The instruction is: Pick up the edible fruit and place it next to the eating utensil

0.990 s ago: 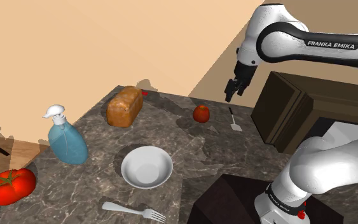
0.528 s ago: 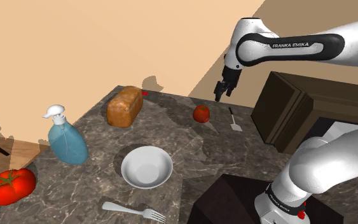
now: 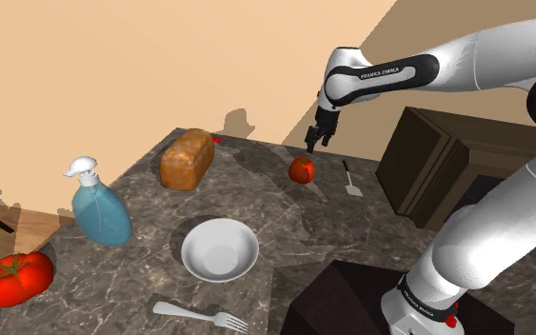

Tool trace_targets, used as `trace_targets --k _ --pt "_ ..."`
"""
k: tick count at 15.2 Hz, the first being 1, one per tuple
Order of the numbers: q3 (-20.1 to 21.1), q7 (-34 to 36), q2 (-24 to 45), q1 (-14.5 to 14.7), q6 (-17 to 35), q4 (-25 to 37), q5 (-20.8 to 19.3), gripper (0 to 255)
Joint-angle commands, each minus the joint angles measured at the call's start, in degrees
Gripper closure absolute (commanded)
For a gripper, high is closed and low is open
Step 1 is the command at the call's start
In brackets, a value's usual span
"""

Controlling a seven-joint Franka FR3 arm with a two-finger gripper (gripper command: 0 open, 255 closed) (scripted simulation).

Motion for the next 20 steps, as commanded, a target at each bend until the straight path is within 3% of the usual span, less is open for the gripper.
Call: trace_targets --k 1,4,12,19,20 --pt "-0.8 -1.8 4.4 -0.1 1.4 2.8 1.0 0" --pt "-1.6 -4.3 10.4 -0.5 2.9 6.8 2.6 0" --pt "-1.6 -4.6 13.0 -0.6 8.5 3.7 3.1 0" --pt "-1.6 -4.6 13.0 -0.6 8.5 3.7 3.1 0" --pt "-1.6 -4.6 13.0 -0.6 8.5 3.7 3.1 255"
